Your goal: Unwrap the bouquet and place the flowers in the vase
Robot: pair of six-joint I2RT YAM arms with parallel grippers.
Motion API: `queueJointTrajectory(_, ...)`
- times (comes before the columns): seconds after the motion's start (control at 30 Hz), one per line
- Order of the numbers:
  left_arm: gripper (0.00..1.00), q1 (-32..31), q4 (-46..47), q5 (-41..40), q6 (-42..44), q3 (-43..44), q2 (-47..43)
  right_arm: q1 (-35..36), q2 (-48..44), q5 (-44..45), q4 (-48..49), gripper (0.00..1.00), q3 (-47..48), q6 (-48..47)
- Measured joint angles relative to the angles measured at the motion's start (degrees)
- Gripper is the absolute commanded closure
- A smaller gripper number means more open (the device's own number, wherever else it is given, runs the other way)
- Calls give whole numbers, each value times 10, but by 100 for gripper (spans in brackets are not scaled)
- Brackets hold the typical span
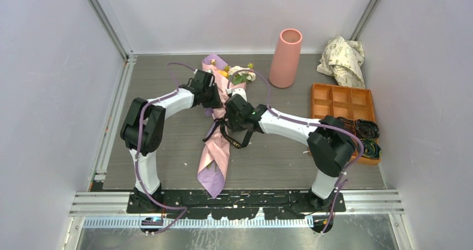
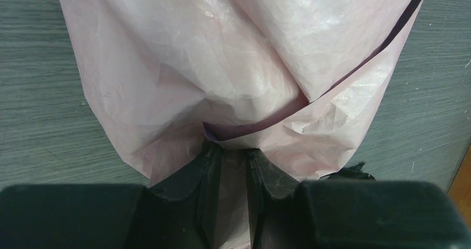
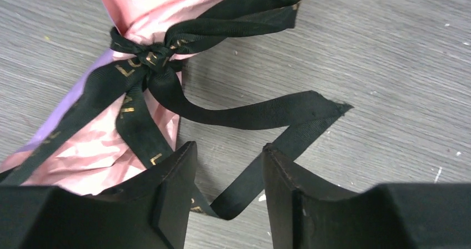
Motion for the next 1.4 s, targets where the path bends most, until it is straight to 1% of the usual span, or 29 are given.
queueJointTrajectory(0.27, 76, 0, 0, -5, 8, 0, 0, 0, 93, -14, 12, 47, 24, -44)
queueJointTrajectory(0.43, 76, -1, -1, -8, 10, 0, 0, -1, 120, -13, 17, 48, 43, -64)
queueJointTrajectory(0.6, 76, -1, -1, -9, 10, 0, 0, -2, 139, -14, 30, 50, 64, -84)
queueJointTrajectory(0.63, 76, -1, -1, -9, 10, 0, 0, -2, 141, -14, 31, 52, 68, -86)
queueJointTrajectory(0.7, 76, -1, -1, -10, 10, 0, 0, -2, 145, -18, 36, 59, 73, -91)
queueJointTrajectory(0.77, 77, -1, -1, -11, 10, 0, 0, -2, 149, -23, 42, 69, 76, -95)
queueJointTrajectory(0.83, 77, -1, -1, -11, 10, 0, 0, -2, 155, -28, 45, 81, 79, -97)
queueJointTrajectory(0.9, 77, -1, -2, -12, 10, 0, 0, -2, 160, -35, 46, 91, 81, -99)
queueJointTrajectory(0.97, 77, -1, -2, -12, 10, 0, 0, -2, 164, -39, 46, 99, 81, -99)
queueJointTrajectory(1.2, 77, 0, -4, -12, 10, 1, 1, -2, 151, -30, 45, 99, 71, -86)
queueJointTrajectory(1.3, 77, 1, -5, -12, 9, 6, 5, -2, 108, -13, 24, 99, 53, -75)
queueJointTrajectory(1.4, 77, 3, -4, -12, 9, 8, 8, -2, 35, 6, -7, 99, 39, -65)
